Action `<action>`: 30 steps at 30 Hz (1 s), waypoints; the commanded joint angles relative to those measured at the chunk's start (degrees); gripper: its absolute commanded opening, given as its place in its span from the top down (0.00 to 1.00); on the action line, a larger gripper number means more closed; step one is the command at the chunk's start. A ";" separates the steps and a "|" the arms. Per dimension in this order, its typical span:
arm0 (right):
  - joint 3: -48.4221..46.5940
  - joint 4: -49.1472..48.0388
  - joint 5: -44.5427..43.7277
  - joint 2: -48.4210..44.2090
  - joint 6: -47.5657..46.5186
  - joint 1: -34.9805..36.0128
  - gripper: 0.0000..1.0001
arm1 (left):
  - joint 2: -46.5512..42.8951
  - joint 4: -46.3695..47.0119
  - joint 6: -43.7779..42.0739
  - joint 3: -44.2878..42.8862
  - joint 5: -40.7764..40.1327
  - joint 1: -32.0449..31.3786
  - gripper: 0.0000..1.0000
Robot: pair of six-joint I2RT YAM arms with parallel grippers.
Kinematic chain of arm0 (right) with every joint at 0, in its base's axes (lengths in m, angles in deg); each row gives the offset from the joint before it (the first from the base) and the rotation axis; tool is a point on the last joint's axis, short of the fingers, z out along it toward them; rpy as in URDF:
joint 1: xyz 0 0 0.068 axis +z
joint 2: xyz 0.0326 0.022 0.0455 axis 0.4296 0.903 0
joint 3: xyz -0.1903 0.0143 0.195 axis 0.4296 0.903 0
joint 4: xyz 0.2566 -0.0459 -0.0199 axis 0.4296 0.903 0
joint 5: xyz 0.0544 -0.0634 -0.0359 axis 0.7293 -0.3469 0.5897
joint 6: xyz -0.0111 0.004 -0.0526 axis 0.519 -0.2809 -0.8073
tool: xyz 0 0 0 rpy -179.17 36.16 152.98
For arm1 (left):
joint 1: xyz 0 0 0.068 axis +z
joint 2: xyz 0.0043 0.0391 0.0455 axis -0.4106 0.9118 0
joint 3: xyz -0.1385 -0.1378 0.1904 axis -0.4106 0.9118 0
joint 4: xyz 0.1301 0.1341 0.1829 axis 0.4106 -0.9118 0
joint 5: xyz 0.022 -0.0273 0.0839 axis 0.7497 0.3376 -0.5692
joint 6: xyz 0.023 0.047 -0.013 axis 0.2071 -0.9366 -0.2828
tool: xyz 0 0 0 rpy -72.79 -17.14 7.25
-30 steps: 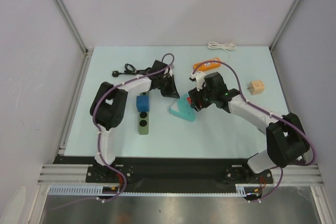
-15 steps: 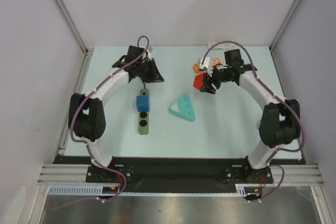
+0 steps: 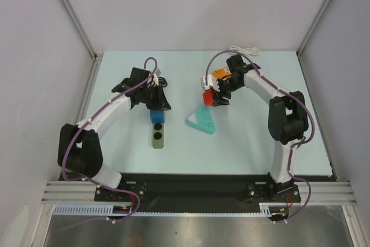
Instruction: Insert the plug
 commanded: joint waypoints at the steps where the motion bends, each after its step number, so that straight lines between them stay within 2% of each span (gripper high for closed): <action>1: -5.25 6.46 2.51 1.46 -5.76 0.35 1.00 | -1.59 1.60 -1.79 0.80 2.96 -0.02 0.79; 3: -6.31 10.05 2.43 2.25 -6.46 1.05 1.00 | -1.42 2.04 -1.70 0.63 4.54 -0.02 0.79; 8: -4.74 10.86 -1.17 2.26 -6.38 3.25 1.00 | -2.47 2.22 -1.62 1.07 4.64 -0.02 0.79; 17: -1.57 6.82 -3.46 1.99 -4.53 4.31 1.00 | -2.56 2.31 -1.61 1.33 4.55 -0.02 0.79; 25: -3.23 5.42 -4.08 3.66 -4.71 4.48 1.00 | -0.89 3.10 -1.44 1.42 6.39 -1.42 0.98; 30: -4.91 5.77 -4.87 4.81 -4.80 4.57 1.00 | -0.45 3.54 -1.18 1.07 6.39 -2.30 1.00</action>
